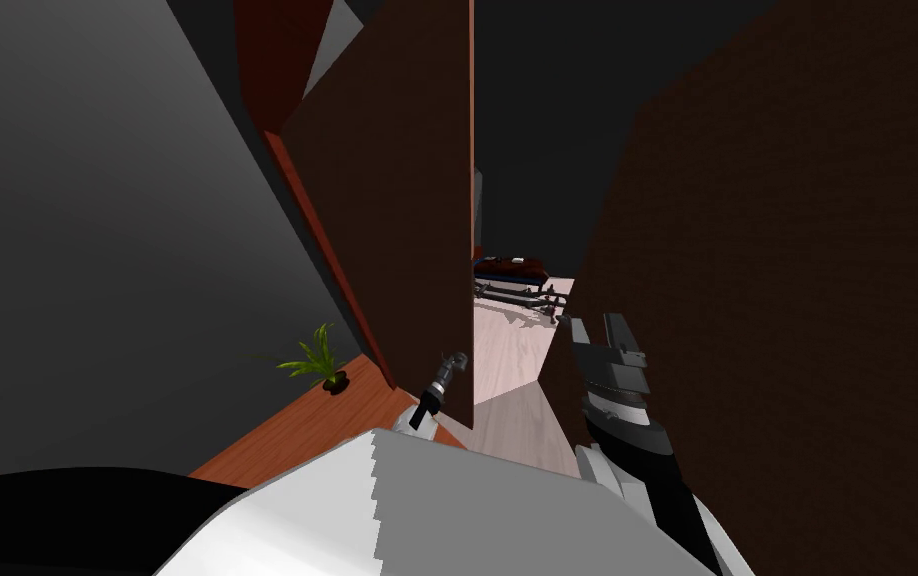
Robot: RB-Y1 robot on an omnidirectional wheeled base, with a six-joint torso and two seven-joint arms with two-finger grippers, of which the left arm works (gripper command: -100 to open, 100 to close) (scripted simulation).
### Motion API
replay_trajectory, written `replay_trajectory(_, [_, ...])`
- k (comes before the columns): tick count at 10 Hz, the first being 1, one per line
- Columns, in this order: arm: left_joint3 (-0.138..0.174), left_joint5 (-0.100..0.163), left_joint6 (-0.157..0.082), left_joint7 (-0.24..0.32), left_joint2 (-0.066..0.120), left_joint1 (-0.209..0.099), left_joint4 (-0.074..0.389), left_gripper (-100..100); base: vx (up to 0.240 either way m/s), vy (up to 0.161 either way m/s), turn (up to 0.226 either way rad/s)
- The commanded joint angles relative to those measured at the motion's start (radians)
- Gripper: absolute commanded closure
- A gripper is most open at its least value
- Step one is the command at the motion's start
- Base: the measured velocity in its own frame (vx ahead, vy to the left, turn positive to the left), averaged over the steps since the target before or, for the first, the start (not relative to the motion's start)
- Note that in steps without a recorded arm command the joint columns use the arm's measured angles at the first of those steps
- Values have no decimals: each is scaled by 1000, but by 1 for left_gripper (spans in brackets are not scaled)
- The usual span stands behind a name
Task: Push the door open
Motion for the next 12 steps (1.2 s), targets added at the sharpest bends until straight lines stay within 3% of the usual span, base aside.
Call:
replay_trajectory(1, [30,3,-2,-4,15,-2,2,100,99,-62,39])
replay_trajectory(6, [99,-1,-3,-1,34,-1,7,100,124,-115,42])
replay_trajectory(8, [110,-2,-3,0,36,-1,8,100,124,-105,41])
replay_trajectory(12, [171,-6,-4,3,45,-1,13,100,116,-102,41])
